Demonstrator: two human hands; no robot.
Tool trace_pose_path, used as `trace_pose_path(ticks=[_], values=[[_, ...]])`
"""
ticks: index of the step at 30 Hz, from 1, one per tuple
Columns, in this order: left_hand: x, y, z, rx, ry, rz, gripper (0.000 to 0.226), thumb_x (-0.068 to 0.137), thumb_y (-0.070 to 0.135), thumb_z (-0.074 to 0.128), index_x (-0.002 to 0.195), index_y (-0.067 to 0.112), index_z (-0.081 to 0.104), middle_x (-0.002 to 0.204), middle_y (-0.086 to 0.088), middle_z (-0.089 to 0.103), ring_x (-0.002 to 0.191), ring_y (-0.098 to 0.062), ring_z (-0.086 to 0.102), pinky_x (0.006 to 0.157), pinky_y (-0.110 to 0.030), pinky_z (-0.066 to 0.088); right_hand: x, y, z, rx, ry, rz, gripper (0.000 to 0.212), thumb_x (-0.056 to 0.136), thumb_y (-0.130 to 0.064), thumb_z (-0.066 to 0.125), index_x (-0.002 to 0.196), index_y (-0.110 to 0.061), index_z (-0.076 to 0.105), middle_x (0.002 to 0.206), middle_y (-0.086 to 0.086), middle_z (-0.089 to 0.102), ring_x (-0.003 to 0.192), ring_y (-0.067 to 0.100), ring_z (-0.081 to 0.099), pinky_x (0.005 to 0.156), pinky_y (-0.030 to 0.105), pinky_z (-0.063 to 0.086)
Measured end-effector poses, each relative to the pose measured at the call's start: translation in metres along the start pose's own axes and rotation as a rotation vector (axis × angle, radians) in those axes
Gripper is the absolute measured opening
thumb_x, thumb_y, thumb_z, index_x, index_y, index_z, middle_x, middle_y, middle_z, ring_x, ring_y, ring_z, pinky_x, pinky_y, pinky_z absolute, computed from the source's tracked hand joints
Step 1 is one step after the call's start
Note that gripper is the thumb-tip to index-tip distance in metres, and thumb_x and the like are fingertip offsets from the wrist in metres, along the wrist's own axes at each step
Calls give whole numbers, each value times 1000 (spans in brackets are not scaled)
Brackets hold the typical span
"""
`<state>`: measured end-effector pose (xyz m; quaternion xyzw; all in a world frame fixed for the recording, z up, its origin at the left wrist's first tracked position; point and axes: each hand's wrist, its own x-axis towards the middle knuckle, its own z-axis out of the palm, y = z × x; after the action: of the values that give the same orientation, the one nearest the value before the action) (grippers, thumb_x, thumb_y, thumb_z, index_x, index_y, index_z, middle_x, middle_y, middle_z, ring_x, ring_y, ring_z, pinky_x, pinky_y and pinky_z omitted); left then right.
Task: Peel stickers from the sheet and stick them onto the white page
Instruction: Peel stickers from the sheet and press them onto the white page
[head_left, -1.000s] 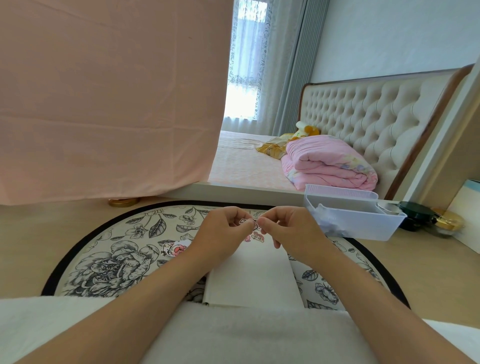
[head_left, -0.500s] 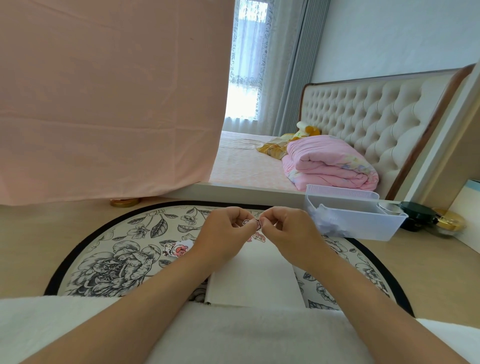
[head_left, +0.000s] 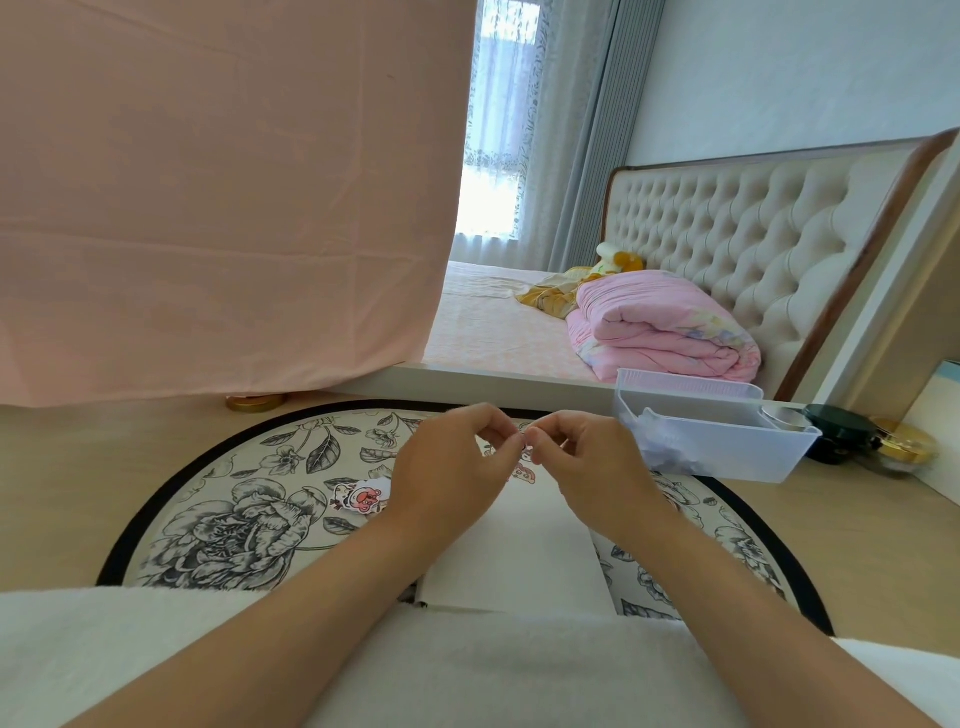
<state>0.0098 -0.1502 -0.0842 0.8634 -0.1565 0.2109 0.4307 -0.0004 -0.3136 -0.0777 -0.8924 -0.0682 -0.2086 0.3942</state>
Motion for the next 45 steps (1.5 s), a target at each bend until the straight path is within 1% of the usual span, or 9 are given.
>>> trace_pose_path(ticks=[4,9,18,25,31,34,37,41,45], values=[[3,-1,0,-138,-87,-122,13,87,42,69,78,35,75,69,21,71,68,4,64,69,-32,55,-1,-1,-1,-100,29,-41,15,95,-30,63,85,-31,74,70,-17,68,59,5,57,63,32,53],[4,-1,0,-218,-128,-155,20,86,42,71,70,32,77,67,16,73,65,-7,68,75,-43,59,-3,-4,-2,-189,19,-92,14,95,-33,63,86,-34,74,75,-19,70,64,4,60,65,33,55],[6,-7,4,-177,-159,-87,15,93,35,65,78,33,68,63,17,68,53,2,53,60,-30,49,-1,-4,-1,-76,2,-30,15,93,-30,64,82,-29,75,71,-14,70,57,5,59,62,33,54],[5,-7,5,-191,-173,-33,13,96,29,60,84,28,65,72,7,68,63,2,59,50,-11,38,-3,-12,-4,186,-57,92,20,96,-19,61,81,-16,74,72,1,72,46,11,56,46,16,42],[5,-3,4,-269,-171,-17,14,97,26,59,84,28,62,76,11,64,65,3,59,54,-9,41,0,-12,-9,381,-108,177,13,95,-19,66,88,-13,75,72,-1,71,52,13,57,44,13,38],[6,-2,5,-317,-160,-17,15,97,28,59,83,29,61,81,10,62,65,3,58,64,-23,52,0,-12,-14,409,-99,157,10,92,-19,72,88,-12,77,56,-7,64,49,10,54,45,15,38],[6,-1,5,-353,-145,-26,18,97,27,60,79,31,61,81,10,62,68,2,58,72,-43,60,2,-12,-17,449,-104,157,11,93,-20,71,84,-15,77,67,7,68,53,13,58,45,22,38],[7,4,6,-388,-134,-38,16,96,26,62,81,29,67,81,14,67,82,-6,63,72,-42,61,3,-12,-21,425,-130,163,14,95,-22,66,84,-16,73,60,-6,65,52,12,59,45,24,39],[13,14,6,-446,-164,-78,19,99,17,58,91,23,75,89,6,74,91,-17,68,68,-35,61,8,-10,-30,400,-95,159,17,96,-23,66,87,-11,73,51,-13,62,42,5,52,44,14,37]])
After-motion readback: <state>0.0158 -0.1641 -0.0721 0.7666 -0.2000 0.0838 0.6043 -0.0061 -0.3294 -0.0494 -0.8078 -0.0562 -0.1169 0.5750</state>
